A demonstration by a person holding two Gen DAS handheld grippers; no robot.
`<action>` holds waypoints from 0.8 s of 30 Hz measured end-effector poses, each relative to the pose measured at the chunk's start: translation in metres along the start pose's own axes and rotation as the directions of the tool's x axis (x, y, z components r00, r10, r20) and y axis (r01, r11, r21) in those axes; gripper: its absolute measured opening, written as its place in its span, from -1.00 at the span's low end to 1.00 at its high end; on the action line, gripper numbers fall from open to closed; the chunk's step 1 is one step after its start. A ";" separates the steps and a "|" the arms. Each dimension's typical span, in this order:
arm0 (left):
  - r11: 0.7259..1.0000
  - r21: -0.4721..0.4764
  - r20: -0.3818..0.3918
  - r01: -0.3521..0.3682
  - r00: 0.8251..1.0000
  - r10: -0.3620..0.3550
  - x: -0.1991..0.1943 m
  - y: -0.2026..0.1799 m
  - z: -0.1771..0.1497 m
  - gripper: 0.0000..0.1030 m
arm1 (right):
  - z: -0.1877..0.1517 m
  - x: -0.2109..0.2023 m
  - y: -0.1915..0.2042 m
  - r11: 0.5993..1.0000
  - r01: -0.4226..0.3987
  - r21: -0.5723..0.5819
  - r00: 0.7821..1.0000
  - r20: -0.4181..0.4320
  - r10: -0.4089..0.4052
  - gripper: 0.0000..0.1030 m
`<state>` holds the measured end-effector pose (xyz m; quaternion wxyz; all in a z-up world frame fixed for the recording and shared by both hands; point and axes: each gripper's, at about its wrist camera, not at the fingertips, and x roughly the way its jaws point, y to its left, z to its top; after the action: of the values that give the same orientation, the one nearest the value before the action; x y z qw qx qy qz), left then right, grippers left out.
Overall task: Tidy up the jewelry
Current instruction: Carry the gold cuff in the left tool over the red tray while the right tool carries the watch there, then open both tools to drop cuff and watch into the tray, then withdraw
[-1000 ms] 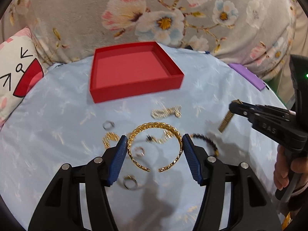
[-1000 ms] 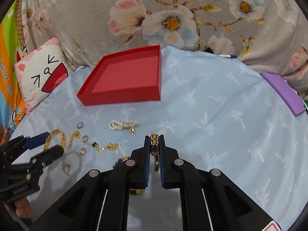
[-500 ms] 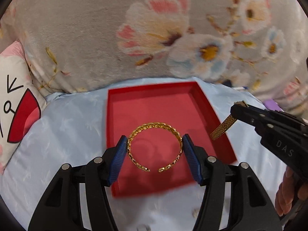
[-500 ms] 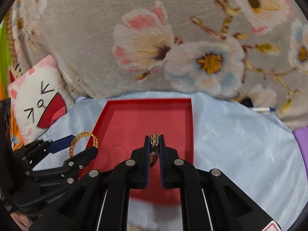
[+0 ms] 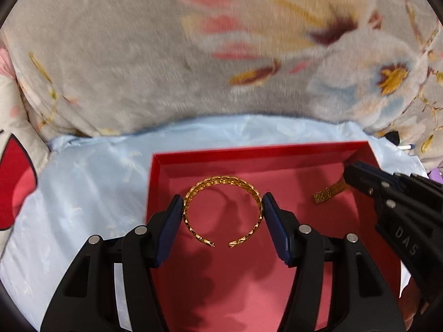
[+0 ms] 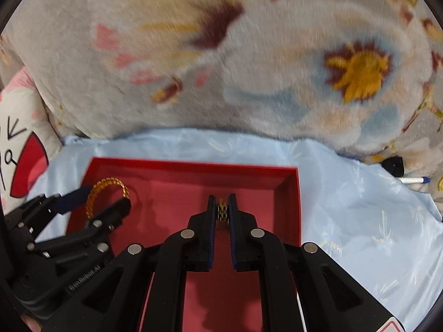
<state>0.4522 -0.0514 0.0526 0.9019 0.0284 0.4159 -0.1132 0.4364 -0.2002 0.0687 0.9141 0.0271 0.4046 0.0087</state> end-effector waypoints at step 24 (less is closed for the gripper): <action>0.999 0.014 0.127 -0.045 0.991 0.043 -0.092 0.012 -0.079 0.59 | -0.101 -0.105 -0.024 0.996 -0.095 0.001 0.993 0.066 0.094 -0.31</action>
<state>0.3384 -0.0117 0.0705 0.9285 0.0378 0.3562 -0.0983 0.2905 -0.2235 0.0772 0.9253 0.0485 0.3727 0.0501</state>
